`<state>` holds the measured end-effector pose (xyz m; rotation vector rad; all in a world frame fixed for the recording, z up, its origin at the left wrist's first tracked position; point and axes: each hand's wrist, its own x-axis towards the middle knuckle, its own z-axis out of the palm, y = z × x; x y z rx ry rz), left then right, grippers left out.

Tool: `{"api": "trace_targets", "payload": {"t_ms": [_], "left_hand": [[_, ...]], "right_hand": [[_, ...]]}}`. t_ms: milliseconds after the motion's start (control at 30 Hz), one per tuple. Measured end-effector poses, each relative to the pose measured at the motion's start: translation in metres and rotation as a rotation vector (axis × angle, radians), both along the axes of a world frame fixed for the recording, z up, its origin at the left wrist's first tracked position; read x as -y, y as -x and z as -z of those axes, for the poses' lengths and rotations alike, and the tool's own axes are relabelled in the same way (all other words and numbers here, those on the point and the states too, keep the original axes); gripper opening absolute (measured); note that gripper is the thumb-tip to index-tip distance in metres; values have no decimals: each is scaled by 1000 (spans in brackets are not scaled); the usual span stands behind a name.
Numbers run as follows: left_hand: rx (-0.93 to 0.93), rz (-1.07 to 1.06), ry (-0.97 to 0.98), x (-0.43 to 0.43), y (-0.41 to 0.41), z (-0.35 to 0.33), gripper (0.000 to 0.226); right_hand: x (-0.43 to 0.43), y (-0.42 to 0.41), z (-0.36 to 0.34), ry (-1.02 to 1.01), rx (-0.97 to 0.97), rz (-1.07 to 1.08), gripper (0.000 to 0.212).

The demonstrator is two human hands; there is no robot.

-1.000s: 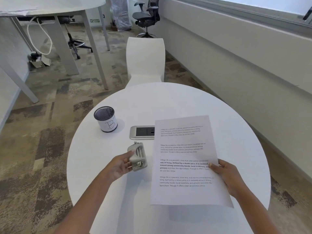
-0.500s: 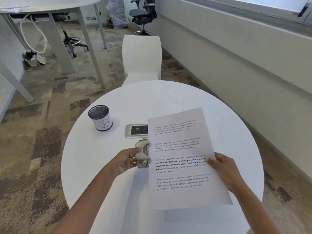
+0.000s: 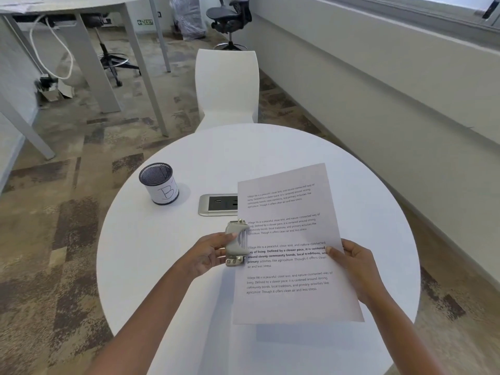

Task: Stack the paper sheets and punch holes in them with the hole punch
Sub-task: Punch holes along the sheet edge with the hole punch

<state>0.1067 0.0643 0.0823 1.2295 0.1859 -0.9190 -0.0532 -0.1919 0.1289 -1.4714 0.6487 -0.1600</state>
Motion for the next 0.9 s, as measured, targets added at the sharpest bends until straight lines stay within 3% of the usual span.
{"api": "trace_targets", "payload": {"t_ms": [167,300,900], "left_hand": [[-7,27,17,1,3,2,22],[-16,15,15,3,4,4,11],[-26,12,-69,13,4,-6,11]], "right_hand": [[6,1,2,-33,-30,-7,17],[10,2,4,-63,-55,-12,16],[18,3,9,-133,-76,-24,14]]}}
